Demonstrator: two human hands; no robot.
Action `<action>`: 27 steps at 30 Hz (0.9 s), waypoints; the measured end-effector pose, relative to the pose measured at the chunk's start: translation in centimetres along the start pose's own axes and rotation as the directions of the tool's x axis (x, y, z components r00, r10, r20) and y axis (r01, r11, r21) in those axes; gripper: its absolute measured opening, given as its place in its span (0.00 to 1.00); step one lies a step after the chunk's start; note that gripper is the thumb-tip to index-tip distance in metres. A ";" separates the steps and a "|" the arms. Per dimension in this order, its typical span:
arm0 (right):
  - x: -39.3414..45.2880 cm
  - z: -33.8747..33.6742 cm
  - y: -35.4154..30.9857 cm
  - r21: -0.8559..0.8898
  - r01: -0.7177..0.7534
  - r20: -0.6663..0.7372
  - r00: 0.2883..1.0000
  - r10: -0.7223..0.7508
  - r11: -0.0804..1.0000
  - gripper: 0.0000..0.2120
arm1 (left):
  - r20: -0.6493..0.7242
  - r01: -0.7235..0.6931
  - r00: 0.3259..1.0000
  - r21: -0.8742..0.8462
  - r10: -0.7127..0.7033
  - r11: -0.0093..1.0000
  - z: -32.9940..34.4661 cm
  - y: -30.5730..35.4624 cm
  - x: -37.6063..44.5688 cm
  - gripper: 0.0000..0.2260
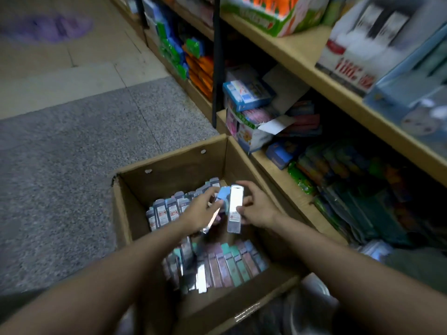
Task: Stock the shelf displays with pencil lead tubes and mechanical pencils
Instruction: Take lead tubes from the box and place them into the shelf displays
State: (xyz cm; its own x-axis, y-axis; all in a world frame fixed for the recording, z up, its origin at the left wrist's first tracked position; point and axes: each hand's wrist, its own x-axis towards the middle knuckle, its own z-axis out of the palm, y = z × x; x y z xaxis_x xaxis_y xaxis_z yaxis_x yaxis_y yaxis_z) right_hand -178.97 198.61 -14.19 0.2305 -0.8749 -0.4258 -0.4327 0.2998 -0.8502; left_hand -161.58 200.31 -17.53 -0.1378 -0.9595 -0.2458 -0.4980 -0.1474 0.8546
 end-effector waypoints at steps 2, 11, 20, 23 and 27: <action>-0.9 -1.7 -3.2 -0.036 0.087 -0.035 0.995 -0.089 0.996 0.27 | 0.072 -0.058 0.996 0.040 0.055 0.998 -2.9 3.4 1.3 0.10; -8.9 -11.7 -14.1 -0.193 0.340 -0.329 0.862 -0.387 0.921 0.24 | 0.011 -0.364 0.928 -0.189 0.373 0.912 -6.6 18.9 1.7 0.17; -14.4 -19.3 -18.1 -0.543 0.251 -0.529 0.639 -0.558 0.802 0.19 | 0.035 -0.443 0.870 -0.385 0.492 0.810 -3.6 26.3 1.9 0.17; -15.2 -22.0 -19.9 -0.532 0.256 -0.589 0.572 -0.570 0.807 0.18 | 0.032 -0.427 0.876 -0.411 0.481 0.805 -3.2 27.4 2.7 0.19; -14.3 -25.6 -22.6 -0.641 0.158 -0.641 0.429 -0.637 0.751 0.14 | 0.071 -0.366 0.884 -0.511 0.462 0.778 -3.2 28.6 4.2 0.23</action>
State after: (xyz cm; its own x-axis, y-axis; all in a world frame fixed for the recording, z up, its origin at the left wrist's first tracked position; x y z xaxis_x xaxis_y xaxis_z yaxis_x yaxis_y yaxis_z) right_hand -194.78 194.62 19.04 -0.1843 -0.8097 0.5572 -0.8471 -0.1567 -0.5078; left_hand -173.59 191.30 7.33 -0.4123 -0.8994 0.1454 0.1009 0.1135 0.9884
